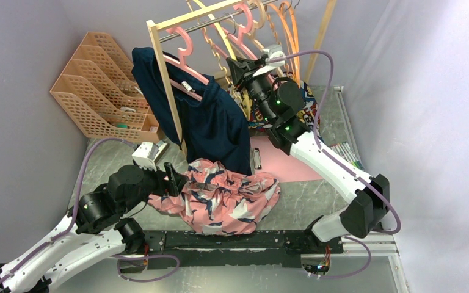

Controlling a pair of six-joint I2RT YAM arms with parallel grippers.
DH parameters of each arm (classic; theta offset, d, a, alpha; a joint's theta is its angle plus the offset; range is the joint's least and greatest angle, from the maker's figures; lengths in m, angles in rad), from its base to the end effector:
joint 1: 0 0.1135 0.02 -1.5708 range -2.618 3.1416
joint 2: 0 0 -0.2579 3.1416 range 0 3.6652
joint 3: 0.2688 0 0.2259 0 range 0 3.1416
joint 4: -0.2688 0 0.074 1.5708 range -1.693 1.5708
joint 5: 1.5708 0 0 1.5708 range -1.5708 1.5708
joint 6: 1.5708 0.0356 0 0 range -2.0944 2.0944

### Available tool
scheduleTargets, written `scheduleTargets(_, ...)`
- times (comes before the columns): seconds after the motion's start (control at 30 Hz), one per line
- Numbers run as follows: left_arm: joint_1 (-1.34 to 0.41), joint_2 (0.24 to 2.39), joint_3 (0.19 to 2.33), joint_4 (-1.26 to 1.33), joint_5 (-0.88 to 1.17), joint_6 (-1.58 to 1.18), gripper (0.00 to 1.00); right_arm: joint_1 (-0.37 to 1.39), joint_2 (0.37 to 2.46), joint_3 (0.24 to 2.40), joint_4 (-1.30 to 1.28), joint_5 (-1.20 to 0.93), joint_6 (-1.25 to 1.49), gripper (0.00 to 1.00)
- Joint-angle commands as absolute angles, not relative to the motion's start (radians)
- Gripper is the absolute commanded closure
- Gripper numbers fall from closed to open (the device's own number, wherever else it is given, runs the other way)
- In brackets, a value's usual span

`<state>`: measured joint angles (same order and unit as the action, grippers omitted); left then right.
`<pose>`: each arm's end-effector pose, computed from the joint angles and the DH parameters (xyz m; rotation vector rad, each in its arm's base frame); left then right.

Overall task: Place the shorts on the hanger
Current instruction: Pick up the hanger from the clothesline.

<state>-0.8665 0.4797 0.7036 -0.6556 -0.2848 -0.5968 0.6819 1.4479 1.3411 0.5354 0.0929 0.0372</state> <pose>0.0649 -0.0610 0.2941 0.0885 2.0431 -0.6540 0.2434 0.1934 0.4514 -0.2879 1.1270 0.5848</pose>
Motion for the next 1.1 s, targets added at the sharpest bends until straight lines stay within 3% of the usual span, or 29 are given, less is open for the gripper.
scheduleTargets(0.0,-0.862,0.476,0.697,-0.633,-0.280,-0.582,0.09,0.677,1.396,1.334,0.611,0.059,0.035,1.00)
scheduleTargets(0.53,-0.863,0.447,0.699,-0.642,-0.306,-0.598,0.09,0.678,1.158,1.215,0.364,0.023,0.019,1.00)
scheduleTargets(1.07,-0.862,0.346,0.690,-0.657,-0.387,-0.645,0.08,0.678,0.736,1.296,-0.406,0.074,0.044,1.00)
